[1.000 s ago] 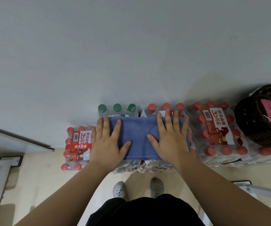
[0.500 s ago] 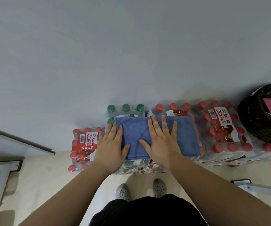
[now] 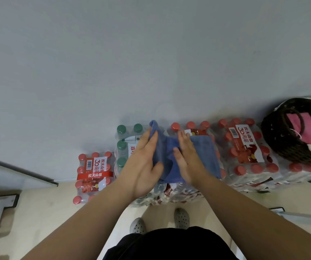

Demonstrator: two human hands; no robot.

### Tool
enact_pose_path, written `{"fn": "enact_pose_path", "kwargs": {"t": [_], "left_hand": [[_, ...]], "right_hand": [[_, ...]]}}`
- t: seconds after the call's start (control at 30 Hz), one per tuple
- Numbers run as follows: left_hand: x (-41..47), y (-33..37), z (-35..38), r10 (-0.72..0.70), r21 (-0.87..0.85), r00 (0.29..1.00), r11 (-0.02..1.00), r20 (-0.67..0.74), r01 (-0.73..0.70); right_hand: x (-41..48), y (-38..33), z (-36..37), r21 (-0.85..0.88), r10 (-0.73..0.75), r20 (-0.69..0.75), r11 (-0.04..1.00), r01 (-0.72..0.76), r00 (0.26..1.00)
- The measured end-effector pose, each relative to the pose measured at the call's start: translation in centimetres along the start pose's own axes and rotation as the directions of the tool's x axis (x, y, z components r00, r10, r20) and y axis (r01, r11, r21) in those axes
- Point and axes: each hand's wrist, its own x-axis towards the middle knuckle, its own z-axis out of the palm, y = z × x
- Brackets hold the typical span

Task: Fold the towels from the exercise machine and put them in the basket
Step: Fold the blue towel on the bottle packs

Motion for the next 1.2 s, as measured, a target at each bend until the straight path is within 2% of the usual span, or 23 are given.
{"fn": "enact_pose_path", "kwargs": {"t": [0.07, 0.2, 0.37, 0.5, 0.6, 0.7, 0.77, 0.83, 0.9, 0.97, 1.07, 1.2], "left_hand": [[1.0, 2.0, 0.8, 0.058, 0.064, 0.998, 0.996, 0.031, -0.060], [3.4, 5.9, 4.1, 0.112, 0.163, 0.992, 0.979, 0.054, -0.120], [6.6, 8.2, 9.7, -0.029, 0.235, 0.992, 0.972, 0.126, -0.002], [8.3, 7.3, 13.3, -0.107, 0.352, 0.966, 0.936, 0.236, 0.017], [8.5, 7.2, 14.2, -0.103, 0.270, 0.976, 0.962, 0.191, 0.048], [7.8, 7.1, 13.8, -0.081, 0.219, 0.997, 0.972, 0.002, 0.079], [7.4, 6.1, 13.5, -0.012, 0.324, 0.987, 0.944, -0.159, 0.064], [7.2, 4.7, 13.1, -0.007, 0.446, 0.973, 0.888, -0.230, 0.112], [7.2, 4.0, 13.0, -0.107, 0.544, 0.980, 0.819, -0.167, 0.183], [7.6, 3.4, 13.4, -0.190, 0.648, 0.981, 0.741, -0.049, 0.176], [8.2, 3.2, 14.4, -0.195, 0.724, 0.981, 0.680, 0.021, 0.120], [8.6, 3.3, 15.2, -0.163, 0.737, 0.986, 0.669, 0.023, 0.094]], "right_hand": [[-0.6, 0.9, -1.7, 0.162, 0.051, -0.067, 0.986, -0.040, 0.996], [-1.9, 3.0, -6.0, 0.099, 0.095, -0.049, 0.991, -0.090, 0.994], [-3.1, 5.4, -9.4, 0.378, 0.242, -0.050, 0.903, -0.207, 0.969], [-3.3, 6.9, -10.5, 0.479, 0.178, 0.082, 0.856, -0.196, 0.981], [-2.9, 7.0, -11.2, 0.409, 0.129, 0.132, 0.896, -0.173, 0.983], [-2.2, 7.7, -11.2, 0.235, 0.055, 0.109, 0.969, -0.079, 0.993], [-1.8, 7.8, -11.2, 0.176, 0.056, 0.143, 0.981, -0.081, 0.988], [-1.7, 7.9, -11.4, 0.145, 0.075, 0.144, 0.985, -0.096, 0.987], [-1.6, 7.9, -11.5, 0.121, 0.088, 0.121, 0.987, -0.103, 0.989], [-1.5, 7.9, -11.6, 0.123, 0.104, 0.112, 0.985, -0.118, 0.988], [-1.3, 7.7, -11.7, 0.110, 0.153, 0.100, 0.980, -0.164, 0.983], [-0.6, 7.6, -11.3, 0.022, 0.197, 0.060, 0.980, -0.198, 0.979]]}}
